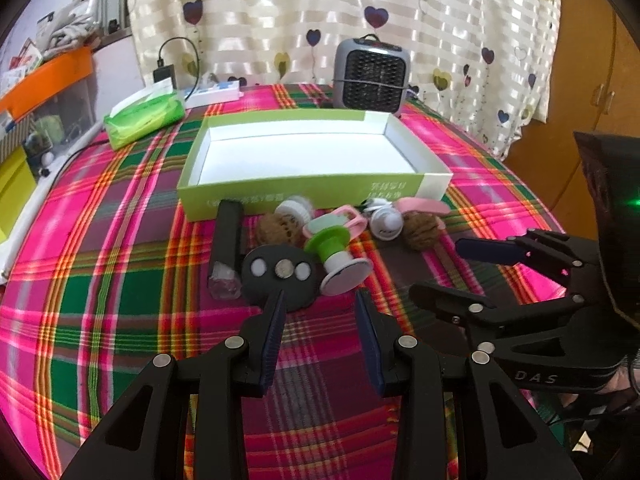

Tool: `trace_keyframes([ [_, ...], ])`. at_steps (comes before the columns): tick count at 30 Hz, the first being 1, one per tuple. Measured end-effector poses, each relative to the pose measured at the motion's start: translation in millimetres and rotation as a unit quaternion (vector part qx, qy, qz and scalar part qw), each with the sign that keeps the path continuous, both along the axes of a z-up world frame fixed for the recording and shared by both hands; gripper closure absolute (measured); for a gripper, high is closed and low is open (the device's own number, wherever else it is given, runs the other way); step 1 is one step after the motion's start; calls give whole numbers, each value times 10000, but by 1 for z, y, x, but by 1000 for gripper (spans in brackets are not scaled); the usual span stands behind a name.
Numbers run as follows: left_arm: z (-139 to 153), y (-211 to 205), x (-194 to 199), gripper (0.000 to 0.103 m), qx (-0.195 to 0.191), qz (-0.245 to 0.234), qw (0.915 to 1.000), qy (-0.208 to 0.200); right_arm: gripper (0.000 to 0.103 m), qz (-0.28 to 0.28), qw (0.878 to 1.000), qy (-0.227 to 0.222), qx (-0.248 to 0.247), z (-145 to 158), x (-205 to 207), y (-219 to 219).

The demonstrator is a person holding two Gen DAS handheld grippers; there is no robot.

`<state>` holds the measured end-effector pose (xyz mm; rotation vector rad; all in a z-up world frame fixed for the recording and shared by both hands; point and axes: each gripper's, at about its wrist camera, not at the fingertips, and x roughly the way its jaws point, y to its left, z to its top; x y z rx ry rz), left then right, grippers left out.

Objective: Organize objects
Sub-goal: 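Move left gripper to green-capped suction cup while right gripper approaches a walnut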

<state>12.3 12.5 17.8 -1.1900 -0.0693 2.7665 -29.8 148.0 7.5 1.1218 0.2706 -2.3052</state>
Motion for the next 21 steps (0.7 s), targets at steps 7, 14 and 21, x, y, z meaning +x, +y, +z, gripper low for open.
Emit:
trace_keyframes([
  [7,2,7,-6,70,63,-100,9999,16,38,-58,10000,14,-33,2,-3,6],
  [14,0,13,-13,70,104,-169,9998,0,38,-114,9999,28,-61,3,-9,12],
  [21,-3,14,-20,70,133,-163,9998,-60,38,-113,9999,14,-82,3,-14,14],
])
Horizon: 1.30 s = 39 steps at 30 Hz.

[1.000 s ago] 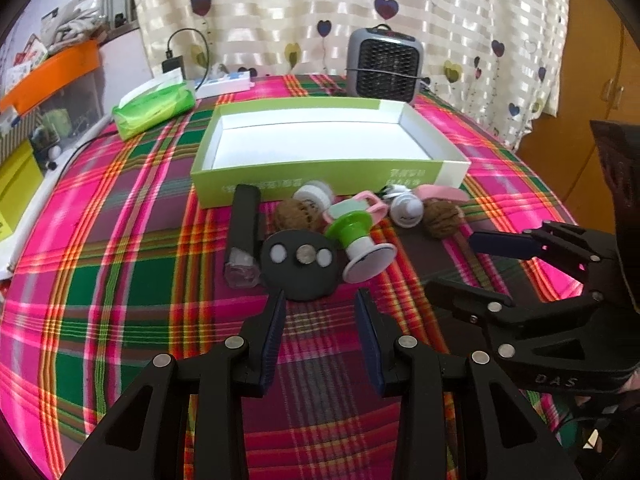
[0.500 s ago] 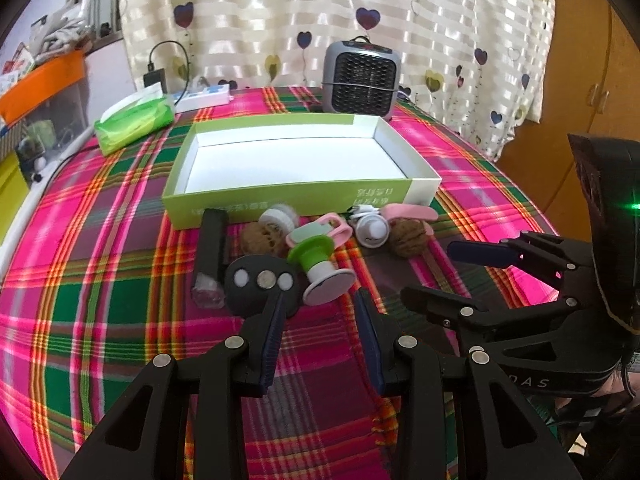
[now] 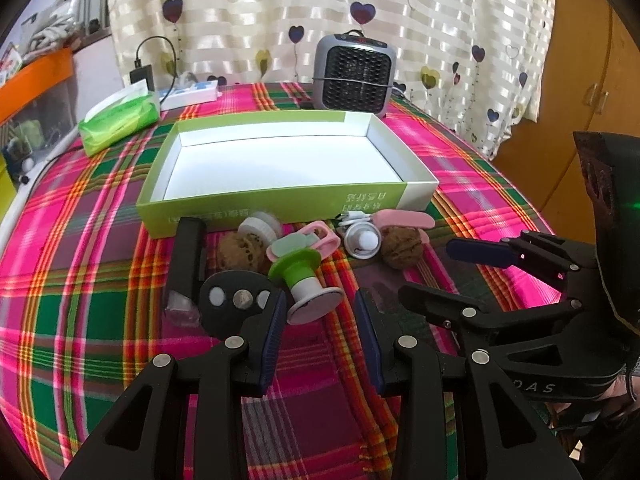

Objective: Organize objects
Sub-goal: 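Move left gripper to green-capped suction cup while right gripper approaches a walnut, then close left gripper on the suction cup while right gripper grasps the walnut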

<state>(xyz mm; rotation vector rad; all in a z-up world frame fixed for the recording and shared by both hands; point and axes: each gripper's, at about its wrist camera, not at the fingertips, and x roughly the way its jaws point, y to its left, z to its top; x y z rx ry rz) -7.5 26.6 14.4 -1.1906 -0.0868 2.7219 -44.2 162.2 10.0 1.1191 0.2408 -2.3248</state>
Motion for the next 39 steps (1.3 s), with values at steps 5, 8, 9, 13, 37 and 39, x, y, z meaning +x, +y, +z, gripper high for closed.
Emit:
trace_keyframes([
  [5,-3,0,-5,70,33,2,10000,-59,38,-64,10000,-17,-41,-1,-6,2],
  [8,-6,1,-9,70,50,-17,9999,-117,38,-97,9999,-31,-106,-1,-9,3],
  [9,-7,1,-10,70,52,-21,9999,-146,38,-85,9999,-26,-146,0,-10,3],
  [13,-10,2,-15,74,61,-23,9998,-205,38,-140,9996,-6,-232,1,-14,5],
  [37,-12,-10,-15,75,398,59,9989,-233,63,-32,9998,-140,-144,-3,-18,-9],
  [39,-12,-9,-16,75,383,68,9990,-233,63,-43,9998,-145,-127,-3,-19,-9],
])
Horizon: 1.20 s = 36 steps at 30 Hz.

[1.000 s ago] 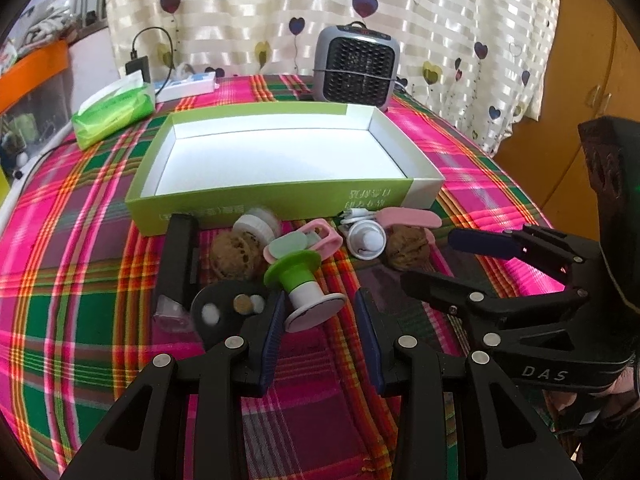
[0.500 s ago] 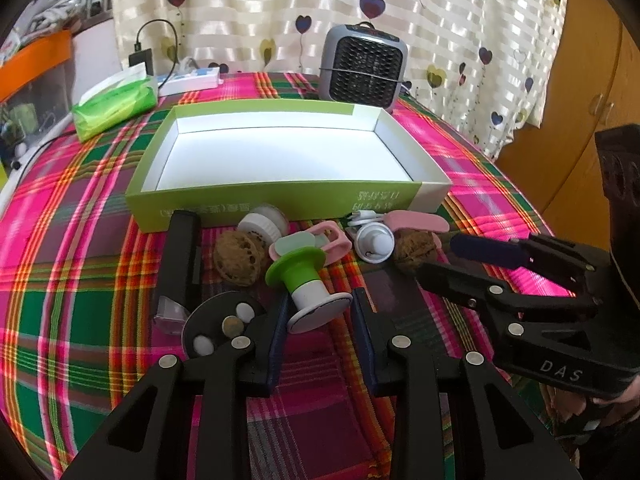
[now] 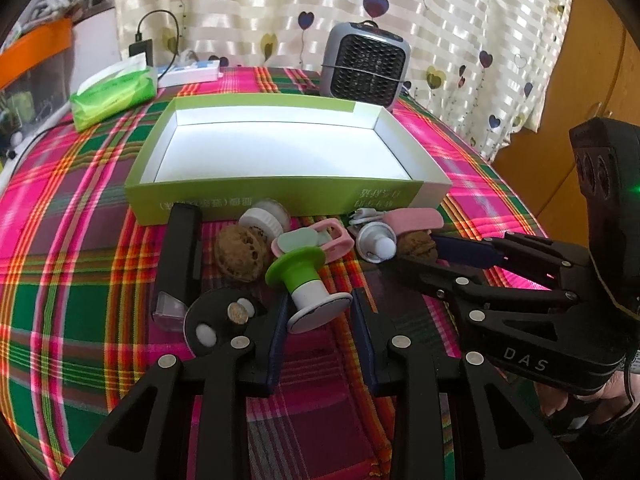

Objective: Organize objects
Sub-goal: 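Close left gripper on the suction cup while right gripper grasps the walnut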

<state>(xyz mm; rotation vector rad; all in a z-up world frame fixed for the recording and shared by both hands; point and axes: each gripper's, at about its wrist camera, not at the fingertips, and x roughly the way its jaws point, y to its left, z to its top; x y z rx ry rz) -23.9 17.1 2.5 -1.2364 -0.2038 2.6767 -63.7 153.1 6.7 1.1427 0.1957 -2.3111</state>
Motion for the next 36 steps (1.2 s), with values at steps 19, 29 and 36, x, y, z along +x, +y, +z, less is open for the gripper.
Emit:
trace_keyframes([
  [19,9,3,12,75,-118,43,9997,204,71,60,9998,104,-128,4,9,6],
  [29,23,6,24,75,-252,93,9989,389,71,115,9989,352,-297,21,23,8],
  [36,33,4,23,75,-362,112,9976,573,71,178,9979,531,-321,31,25,5],
])
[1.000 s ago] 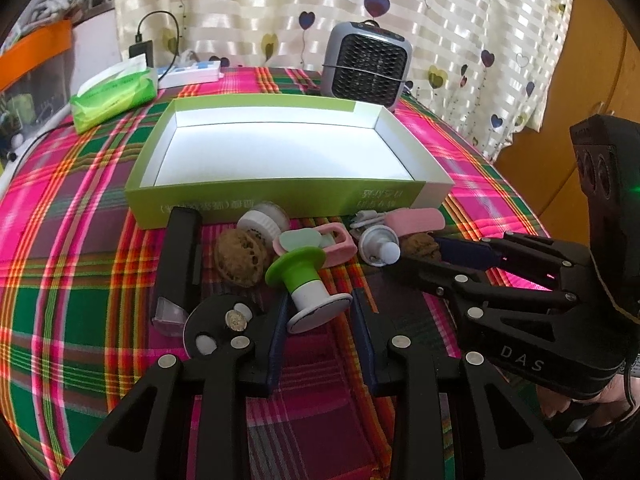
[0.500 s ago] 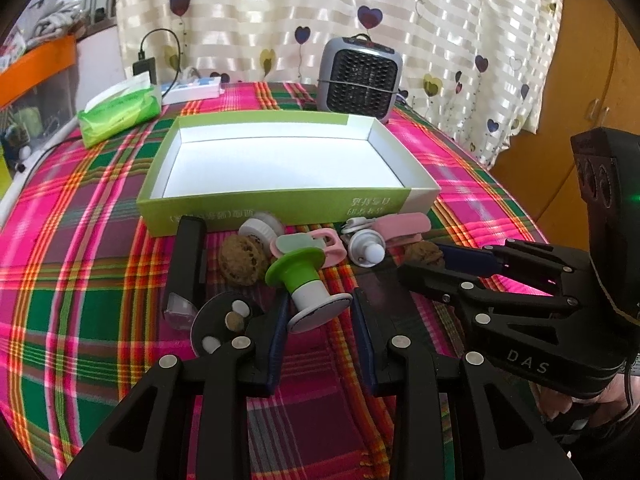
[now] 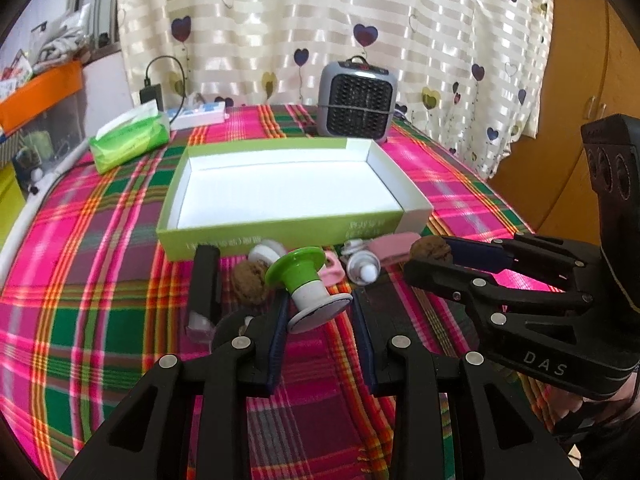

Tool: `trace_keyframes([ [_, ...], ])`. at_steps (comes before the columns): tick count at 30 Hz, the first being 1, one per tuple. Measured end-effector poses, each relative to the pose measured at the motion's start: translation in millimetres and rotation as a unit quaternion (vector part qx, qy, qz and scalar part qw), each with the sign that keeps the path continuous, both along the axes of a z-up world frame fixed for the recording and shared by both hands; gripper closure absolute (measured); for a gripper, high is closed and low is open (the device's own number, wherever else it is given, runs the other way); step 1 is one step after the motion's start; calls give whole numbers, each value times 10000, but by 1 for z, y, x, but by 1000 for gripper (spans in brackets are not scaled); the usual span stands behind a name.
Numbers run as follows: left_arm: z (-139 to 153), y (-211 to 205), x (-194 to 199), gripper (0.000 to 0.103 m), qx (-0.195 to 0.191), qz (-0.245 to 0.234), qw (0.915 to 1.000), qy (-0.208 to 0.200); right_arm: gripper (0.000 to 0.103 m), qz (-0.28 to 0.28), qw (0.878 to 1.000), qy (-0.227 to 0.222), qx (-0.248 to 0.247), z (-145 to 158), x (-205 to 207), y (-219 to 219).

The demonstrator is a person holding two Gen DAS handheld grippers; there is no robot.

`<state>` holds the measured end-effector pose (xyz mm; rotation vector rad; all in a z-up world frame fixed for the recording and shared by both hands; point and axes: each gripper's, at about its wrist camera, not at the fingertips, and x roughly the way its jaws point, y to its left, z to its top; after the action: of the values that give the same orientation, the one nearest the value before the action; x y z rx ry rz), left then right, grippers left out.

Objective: Organize objects
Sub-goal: 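Close left gripper on the suction cup while right gripper grasps the walnut, then carry suction cup into the tray with left gripper while right gripper places walnut there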

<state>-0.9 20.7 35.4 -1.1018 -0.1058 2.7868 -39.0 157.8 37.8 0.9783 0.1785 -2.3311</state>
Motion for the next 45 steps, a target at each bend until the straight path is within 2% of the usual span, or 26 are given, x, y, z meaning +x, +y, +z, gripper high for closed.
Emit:
trace_keyframes([
  [15,19,-9,-34,75,-107,60,9995,288,71,85,9997,241,25,13,-30,-14],
  [24,17,-10,-73,75,-257,25,9994,213,71,66,9997,163,153,9,-63,-23],
  [35,-3,-10,-109,75,-276,-61,9995,-160,71,15,9990,-168,423,-11,-103,-36],
  [41,-16,-12,-118,75,-224,-38,9988,-442,70,12,9981,-372,493,-23,-110,-36],
  [45,-17,-11,-118,75,-280,-28,9986,-447,70,-8,9981,-328,516,-23,-109,-34],
])
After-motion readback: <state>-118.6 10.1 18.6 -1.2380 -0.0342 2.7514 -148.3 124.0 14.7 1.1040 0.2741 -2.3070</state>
